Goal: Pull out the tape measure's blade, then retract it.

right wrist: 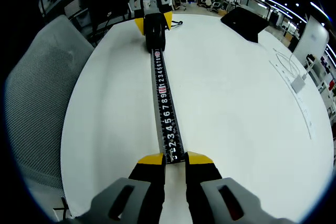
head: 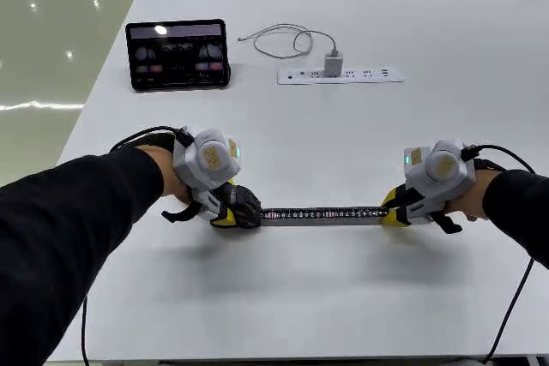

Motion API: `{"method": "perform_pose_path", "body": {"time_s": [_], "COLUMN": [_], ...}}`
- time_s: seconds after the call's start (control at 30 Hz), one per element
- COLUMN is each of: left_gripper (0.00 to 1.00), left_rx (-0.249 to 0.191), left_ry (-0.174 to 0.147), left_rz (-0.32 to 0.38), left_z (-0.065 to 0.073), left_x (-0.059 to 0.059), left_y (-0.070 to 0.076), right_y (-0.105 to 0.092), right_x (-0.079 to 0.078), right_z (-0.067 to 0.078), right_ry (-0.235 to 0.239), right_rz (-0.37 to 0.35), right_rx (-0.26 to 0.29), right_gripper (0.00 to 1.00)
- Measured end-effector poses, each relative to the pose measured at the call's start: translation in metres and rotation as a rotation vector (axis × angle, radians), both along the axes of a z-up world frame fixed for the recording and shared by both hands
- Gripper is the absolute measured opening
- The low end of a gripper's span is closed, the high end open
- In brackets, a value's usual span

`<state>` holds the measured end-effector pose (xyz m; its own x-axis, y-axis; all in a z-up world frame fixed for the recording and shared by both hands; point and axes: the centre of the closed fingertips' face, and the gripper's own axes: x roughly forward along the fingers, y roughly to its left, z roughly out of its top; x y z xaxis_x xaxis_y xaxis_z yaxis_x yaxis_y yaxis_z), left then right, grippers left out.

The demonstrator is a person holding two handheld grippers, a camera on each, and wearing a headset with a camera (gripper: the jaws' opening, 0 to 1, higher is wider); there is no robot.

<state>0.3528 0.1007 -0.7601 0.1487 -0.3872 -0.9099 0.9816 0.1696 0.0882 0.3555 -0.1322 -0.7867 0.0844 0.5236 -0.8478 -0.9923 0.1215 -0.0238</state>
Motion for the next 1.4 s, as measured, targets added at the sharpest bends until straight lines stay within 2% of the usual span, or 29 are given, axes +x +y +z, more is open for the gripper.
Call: {"method": "perform_pose_path", "body": {"time_s": [0.6, 1.07, 1.4], "left_gripper": [0.31, 0.31, 0.31], "left_rx": [0.000, -0.004, -0.004], "left_ry": [-0.002, -0.005, -0.003], "left_rz": [0.001, 0.002, 0.002], "left_z": [0.002, 0.001, 0.000], "left_x": [-0.002, 0.000, 0.001], "left_y": [0.000, 0.001, 0.002], "right_y": [-0.016, -0.017, -0.028], "right_x": [0.002, 0.003, 0.003], "right_z": [0.000, 0.000, -0.002], "right_ry": [0.006, 0.001, 0.009], "right_rz": [-0.023, -0.019, -0.033], "right_rx": [-0.007, -0.010, -0.016], "right_gripper": [0.09, 0.09, 0.09]}}
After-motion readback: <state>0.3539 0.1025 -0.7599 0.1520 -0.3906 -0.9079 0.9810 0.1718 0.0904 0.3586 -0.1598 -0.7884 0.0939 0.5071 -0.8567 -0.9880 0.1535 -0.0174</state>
